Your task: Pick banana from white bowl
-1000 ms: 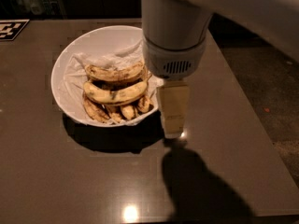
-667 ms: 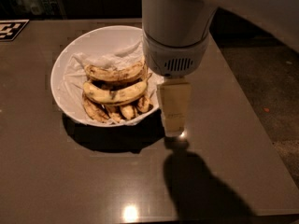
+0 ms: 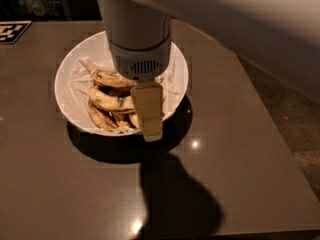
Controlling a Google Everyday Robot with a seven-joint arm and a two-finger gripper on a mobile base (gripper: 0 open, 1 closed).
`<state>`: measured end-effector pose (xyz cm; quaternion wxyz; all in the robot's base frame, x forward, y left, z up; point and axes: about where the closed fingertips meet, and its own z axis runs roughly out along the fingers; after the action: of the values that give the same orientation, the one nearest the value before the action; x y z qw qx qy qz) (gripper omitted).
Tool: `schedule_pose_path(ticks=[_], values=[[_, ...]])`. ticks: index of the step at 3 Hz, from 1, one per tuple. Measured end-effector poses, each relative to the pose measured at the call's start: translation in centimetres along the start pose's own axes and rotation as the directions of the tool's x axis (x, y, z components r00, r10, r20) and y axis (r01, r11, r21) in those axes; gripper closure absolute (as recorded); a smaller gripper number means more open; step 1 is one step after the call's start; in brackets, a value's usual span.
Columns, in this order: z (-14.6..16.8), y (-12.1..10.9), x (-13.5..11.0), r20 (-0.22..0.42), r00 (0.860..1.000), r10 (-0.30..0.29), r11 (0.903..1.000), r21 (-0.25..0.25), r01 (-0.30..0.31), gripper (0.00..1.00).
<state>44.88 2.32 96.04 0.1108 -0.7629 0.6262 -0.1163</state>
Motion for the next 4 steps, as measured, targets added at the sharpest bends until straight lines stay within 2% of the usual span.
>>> schedule_pose_path(ticks=[1, 3, 4], values=[[0.8, -0.4, -1.4, 0.001, 1.0, -0.027, 0.9995, -0.016, 0.027, 0.05], [2.0, -1.1, -2.4, 0.01, 0.999, -0.041, 0.998, -0.048, 0.041, 0.28], [2.8, -1.4, -2.4, 0.017, 0.999, -0.036, 0.997, -0.068, 0.037, 0.32]])
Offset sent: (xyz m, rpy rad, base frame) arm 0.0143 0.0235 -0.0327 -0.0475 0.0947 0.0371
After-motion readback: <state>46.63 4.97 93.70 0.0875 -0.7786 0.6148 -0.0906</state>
